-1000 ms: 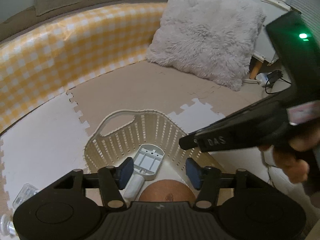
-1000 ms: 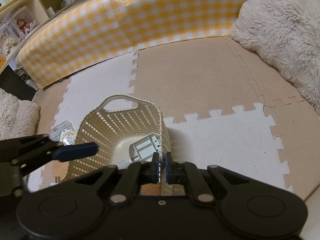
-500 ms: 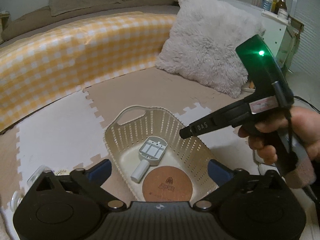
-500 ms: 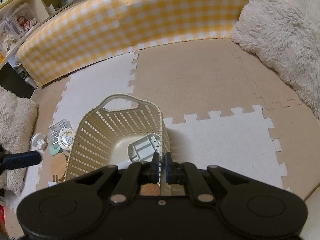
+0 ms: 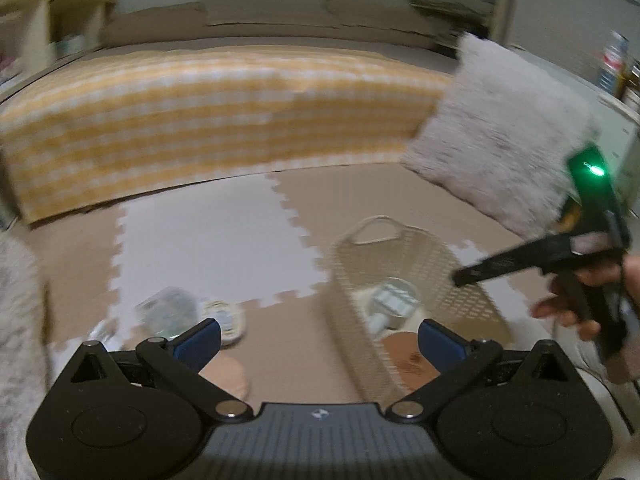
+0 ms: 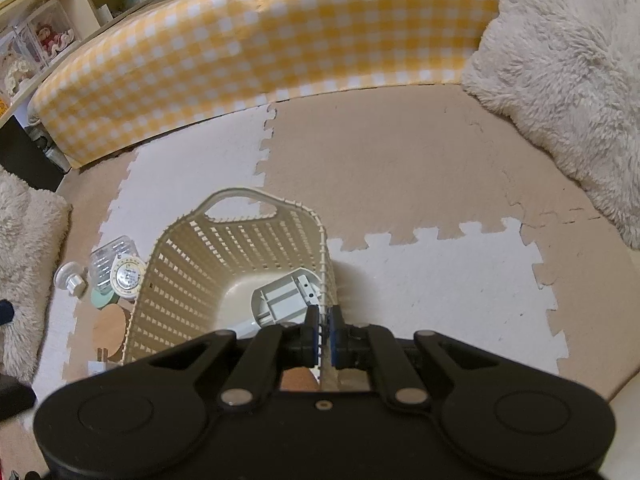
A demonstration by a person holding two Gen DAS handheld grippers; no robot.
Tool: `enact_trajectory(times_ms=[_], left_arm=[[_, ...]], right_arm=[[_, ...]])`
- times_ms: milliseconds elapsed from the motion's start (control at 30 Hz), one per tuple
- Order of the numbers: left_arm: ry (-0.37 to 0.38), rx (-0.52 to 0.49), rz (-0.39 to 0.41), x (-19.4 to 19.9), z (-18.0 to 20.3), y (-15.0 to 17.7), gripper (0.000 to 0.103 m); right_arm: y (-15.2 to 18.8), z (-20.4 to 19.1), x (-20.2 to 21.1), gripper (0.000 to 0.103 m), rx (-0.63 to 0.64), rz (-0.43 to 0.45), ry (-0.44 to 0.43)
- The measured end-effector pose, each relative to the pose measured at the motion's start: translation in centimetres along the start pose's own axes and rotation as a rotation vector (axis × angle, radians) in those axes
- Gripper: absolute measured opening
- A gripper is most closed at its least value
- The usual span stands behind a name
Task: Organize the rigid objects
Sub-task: 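Move the left tool toward the round wooden coaster, then close the left tool on the round wooden coaster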
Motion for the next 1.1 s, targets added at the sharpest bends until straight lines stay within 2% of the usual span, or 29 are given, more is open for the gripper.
enact_trajectory(times_ms=[133, 233, 367, 500, 833, 1000, 1100], left_arm=[[-0.069, 0.084, -0.005, -0.2, -2.9, 0.8, 0.103], [-0.108, 0.165, -0.028, -0.9, -5.1, 1.5, 0.103], [-0.185, 0.221, -0.067, -2.3, -7.4, 2.8, 0.103], [-0.207, 0.283, -0.109, -4.0, -8.8, 4.0, 0.103], [-0.219, 0.256, -0.153, -9.1, -8.6, 5.5, 0.103], [-0.243, 0.26, -0.137, -10.6, -8.6, 5.9, 0.103], [-0.261, 0.245, -0.133, -11.2, -8.7, 6.1, 0.099]], right_arm=[[0.0, 0.2, 0.0, 0.005, -0.014, -0.006, -0.006], [0.0, 0.2, 0.0, 0.005, -0.025, -0.009, -0.011], [0.0, 0.2, 0.0, 0.005, -0.023, -0.01, -0.009], [0.1, 0.1, 0.0, 0.006, -0.021, -0.015, -0.005], [0.1, 0.1, 0.0, 0.005, -0.026, -0.016, -0.006], [0.1, 0.1, 0.0, 0.005, -0.027, -0.016, -0.006], [0.1, 0.1, 0.0, 0.005, -0.026, -0.016, -0.006]])
Point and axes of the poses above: each gripper's, at about its wrist camera, not at the fingertips, and x roughly against the way its jaws point, z to its right, y to its underside, the point moved 5 cm from there along -x, roughly the way its jaws point, and after that the axes turned 2 degrees about y, right-handed, at the moved point
